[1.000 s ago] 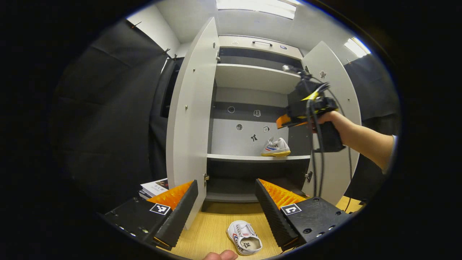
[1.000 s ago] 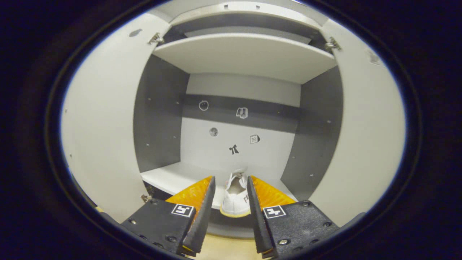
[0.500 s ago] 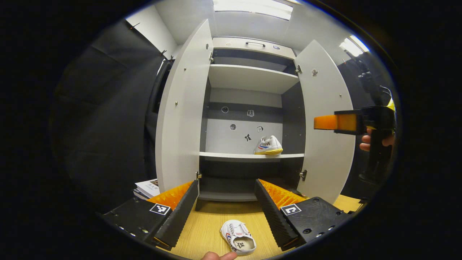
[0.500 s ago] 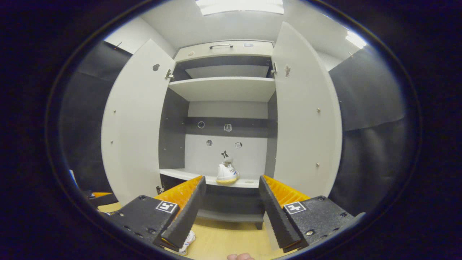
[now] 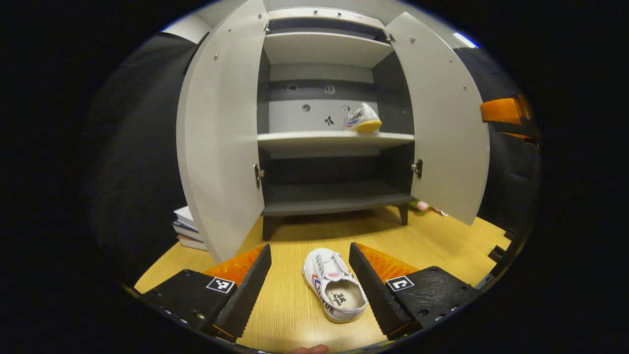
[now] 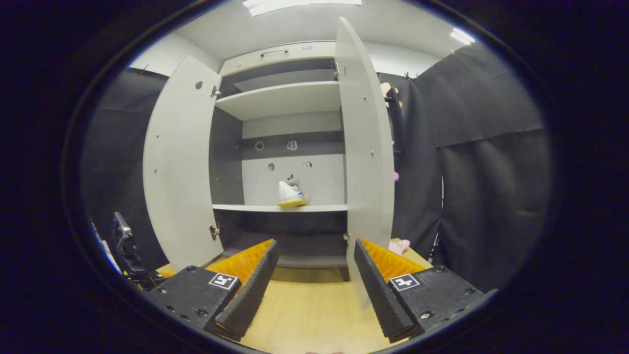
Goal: Grab one shoe with the right hand and put it into the shoe cabinet, grab the other shoe with the left hand and put it into the shoe cabinet; then close the right door with the right hand and the left door with the left hand.
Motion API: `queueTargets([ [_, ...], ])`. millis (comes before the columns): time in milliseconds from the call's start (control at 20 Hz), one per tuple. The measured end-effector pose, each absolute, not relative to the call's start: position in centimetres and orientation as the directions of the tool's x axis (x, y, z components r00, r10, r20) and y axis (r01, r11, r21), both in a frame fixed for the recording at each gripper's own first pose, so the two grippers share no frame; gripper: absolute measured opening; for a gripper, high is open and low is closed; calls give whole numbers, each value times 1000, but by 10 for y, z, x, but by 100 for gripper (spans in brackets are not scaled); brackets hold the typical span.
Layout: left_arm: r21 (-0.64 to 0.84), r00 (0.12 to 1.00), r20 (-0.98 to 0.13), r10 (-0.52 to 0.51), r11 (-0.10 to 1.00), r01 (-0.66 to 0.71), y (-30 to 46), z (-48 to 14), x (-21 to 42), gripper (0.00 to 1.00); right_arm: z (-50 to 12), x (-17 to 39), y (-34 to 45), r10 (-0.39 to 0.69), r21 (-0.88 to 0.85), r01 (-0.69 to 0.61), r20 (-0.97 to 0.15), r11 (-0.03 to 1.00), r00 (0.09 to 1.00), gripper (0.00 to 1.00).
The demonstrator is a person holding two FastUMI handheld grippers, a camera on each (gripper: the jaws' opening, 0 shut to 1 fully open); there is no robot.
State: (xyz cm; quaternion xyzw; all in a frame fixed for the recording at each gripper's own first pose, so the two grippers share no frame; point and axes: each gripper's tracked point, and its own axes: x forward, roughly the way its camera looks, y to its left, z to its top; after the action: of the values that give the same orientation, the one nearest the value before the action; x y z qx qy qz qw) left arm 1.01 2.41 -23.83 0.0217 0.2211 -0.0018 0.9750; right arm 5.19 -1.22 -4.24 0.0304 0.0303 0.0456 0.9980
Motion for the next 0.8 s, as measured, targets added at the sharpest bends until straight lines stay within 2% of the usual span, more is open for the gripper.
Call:
queueTargets([
  [200,47,827,-562,12,999,17,29,-295,5,96,-47,50,-23,82,67,-78,-66,995,994,97],
  [400,52,765,-643,15,998,24,34,-318,10,97,-57,52,-30,80,78,-72,-101,994,992,97],
  [600,50,747,-665,22,999,15,38,-331,30,97,-64,55,-37,67,88,-56,-120,994,991,97],
  [800,0,709,-704,-42,998,59,26,-348,41,97,-66,59,-41,55,91,-43,-127,995,990,98],
])
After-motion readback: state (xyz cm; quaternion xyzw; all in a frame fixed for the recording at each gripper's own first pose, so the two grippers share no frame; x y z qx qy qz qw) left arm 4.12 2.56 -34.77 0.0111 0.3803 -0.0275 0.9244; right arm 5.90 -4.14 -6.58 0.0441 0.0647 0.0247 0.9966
